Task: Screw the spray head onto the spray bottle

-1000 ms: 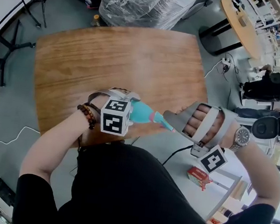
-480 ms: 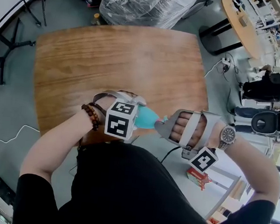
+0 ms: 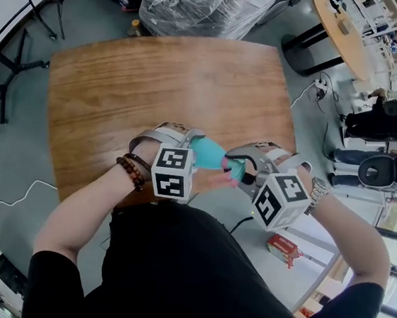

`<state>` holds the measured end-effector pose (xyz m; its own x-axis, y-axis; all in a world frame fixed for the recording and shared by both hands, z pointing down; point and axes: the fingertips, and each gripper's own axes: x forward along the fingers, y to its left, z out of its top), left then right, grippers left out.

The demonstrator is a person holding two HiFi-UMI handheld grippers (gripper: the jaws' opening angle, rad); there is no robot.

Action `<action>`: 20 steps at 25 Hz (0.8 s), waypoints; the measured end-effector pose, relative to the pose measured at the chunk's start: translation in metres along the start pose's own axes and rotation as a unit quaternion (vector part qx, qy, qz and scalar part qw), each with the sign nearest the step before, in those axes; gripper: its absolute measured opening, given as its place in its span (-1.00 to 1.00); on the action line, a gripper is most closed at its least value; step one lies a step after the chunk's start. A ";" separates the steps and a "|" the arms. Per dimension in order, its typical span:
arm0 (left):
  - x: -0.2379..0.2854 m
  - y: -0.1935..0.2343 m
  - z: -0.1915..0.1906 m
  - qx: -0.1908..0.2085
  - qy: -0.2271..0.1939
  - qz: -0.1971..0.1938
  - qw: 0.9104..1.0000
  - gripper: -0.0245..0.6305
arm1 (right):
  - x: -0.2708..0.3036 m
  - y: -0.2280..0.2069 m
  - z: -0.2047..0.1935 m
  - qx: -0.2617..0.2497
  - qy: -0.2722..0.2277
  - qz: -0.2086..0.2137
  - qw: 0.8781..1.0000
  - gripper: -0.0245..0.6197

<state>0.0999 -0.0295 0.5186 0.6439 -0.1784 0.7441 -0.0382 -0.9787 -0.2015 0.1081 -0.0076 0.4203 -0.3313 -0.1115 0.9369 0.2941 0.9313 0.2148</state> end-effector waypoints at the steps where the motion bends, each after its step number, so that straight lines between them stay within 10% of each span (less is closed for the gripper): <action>1: 0.001 0.004 -0.002 -0.007 0.003 0.013 1.000 0.27 | 0.001 -0.006 -0.001 0.065 -0.004 0.010 0.998 -0.54; 5: 0.004 0.018 -0.007 -0.037 0.016 0.069 0.997 0.27 | 0.008 -0.024 -0.014 0.291 -0.013 0.027 0.956 -0.54; 11: 0.009 0.032 -0.010 -0.074 0.021 0.118 0.990 0.27 | 0.014 -0.046 -0.030 0.552 -0.044 0.041 0.831 -0.54; 13: 0.011 0.032 -0.010 -0.084 0.016 0.120 0.989 0.27 | 0.014 -0.048 -0.032 0.584 -0.054 0.043 0.809 -0.54; 20: 0.023 0.034 -0.011 -0.121 -0.022 0.108 0.987 0.27 | -0.003 -0.062 -0.034 0.522 -0.066 -0.015 0.850 -0.28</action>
<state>0.1046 -0.0680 0.5361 0.6338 -0.3851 0.6708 -0.3549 -0.9154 -0.1903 0.1215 -0.0773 0.4139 -0.4431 -0.1648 0.8812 -0.6491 0.7369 -0.1886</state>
